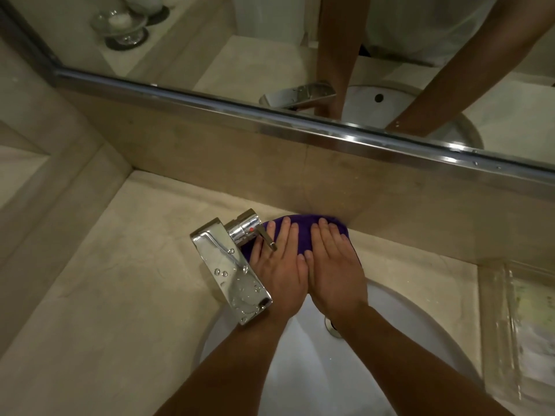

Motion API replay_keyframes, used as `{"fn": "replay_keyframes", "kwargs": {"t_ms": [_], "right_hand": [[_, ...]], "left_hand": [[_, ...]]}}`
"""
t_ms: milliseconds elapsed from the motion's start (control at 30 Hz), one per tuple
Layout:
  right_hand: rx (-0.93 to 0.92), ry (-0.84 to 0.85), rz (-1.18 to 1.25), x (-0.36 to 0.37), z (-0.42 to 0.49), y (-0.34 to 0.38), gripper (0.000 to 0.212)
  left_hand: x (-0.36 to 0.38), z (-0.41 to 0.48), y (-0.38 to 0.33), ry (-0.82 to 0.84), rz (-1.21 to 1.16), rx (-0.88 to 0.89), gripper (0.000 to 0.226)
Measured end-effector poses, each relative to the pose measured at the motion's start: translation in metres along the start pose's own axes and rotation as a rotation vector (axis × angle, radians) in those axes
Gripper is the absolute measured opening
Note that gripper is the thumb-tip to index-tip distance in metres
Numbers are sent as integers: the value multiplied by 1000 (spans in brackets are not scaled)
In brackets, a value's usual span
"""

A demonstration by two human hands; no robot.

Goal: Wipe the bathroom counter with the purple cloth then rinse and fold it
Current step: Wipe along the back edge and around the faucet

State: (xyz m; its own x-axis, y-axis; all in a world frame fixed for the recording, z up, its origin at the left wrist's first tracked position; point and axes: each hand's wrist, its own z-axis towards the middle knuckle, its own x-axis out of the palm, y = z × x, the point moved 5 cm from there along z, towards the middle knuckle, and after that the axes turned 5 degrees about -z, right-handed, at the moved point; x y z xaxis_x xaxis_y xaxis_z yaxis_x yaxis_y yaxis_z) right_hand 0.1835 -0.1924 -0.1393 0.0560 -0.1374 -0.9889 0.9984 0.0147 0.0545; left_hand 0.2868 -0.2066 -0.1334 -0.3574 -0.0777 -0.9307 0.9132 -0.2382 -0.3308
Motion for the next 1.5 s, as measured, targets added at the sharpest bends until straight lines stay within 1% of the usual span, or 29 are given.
{"fn": "replay_keyframes", "kwargs": {"t_ms": [267,433,733,900,1100,1233,1333,1500], "right_hand": [[-198,-23,27,-1,15,4,54],[-196,-19,40,3,17,3,54],[-180,42,63,6,16,0,55],[-173,64,86,1,13,-6,54],[-69,83,52,0,-6,-29,56],[-18,66,24,-4,-13,-34,57],[-13,63,-30,-5,-16,-36,57],[3,44,-7,-11,-15,-26,58]], "left_hand": [[1,2,6,19,-16,-112,59],[4,4,5,64,16,-133,61],[2,8,4,82,40,-129,61],[1,10,0,70,69,-72,61],[8,18,-10,115,80,135,61],[7,21,-13,132,57,205,59],[3,19,-17,82,63,232,57],[-1,-2,-8,-91,49,83,56]]}}
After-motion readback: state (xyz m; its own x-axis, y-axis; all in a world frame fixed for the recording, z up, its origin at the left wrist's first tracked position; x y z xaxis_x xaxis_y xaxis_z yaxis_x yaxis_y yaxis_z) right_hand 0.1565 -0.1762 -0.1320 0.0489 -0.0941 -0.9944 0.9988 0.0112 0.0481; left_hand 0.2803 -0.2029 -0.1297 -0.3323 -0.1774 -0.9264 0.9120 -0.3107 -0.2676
